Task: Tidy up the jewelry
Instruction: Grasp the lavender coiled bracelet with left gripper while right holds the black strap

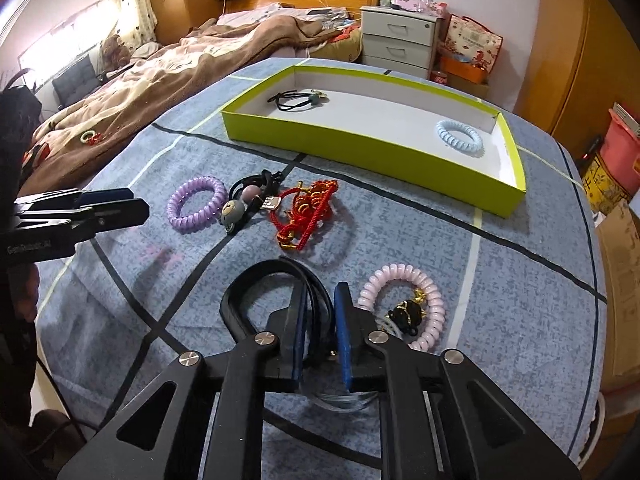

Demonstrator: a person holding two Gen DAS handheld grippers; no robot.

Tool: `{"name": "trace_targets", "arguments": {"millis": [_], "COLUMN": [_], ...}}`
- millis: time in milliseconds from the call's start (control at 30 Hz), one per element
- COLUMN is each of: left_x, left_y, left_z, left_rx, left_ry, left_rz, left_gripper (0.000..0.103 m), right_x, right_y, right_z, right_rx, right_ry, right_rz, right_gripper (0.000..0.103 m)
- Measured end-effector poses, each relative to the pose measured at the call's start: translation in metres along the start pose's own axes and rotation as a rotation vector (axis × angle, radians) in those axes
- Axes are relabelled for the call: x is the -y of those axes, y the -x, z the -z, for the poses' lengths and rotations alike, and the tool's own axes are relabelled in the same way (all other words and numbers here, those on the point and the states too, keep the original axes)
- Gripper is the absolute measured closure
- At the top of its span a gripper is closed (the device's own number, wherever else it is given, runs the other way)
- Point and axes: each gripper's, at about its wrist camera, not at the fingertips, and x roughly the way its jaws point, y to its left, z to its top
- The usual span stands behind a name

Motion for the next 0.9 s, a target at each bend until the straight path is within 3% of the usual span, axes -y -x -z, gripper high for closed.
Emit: {"name": "trace_targets", "arguments": {"millis": [300, 600, 900], "left_x": [0.006, 0.014, 0.025], "left_y": [-0.014, -0.029, -0.035], "left_z": [-0.013, -0.015, -0.017], "left_rx": [0.0, -0.011, -0.003], "left_ry": [-0.019, -0.055, -0.147], "left_rz": [-0.002, -0.058, -0.174], "left_gripper": [0.045, 0.046, 0.065], "right_x": [0.008, 0.012, 0.017], "right_y": [0.017, 0.034, 0.038], "right_z": [-0.003, -0.011, -0.011], "right_rx": [0.066, 0.133, 0.157], "right_ry": [-0.061, -0.121, -0.155], "right_rz": [-0.022, -0.041, -0.055], "right_gripper": [0.091, 0.091, 0.091]}}
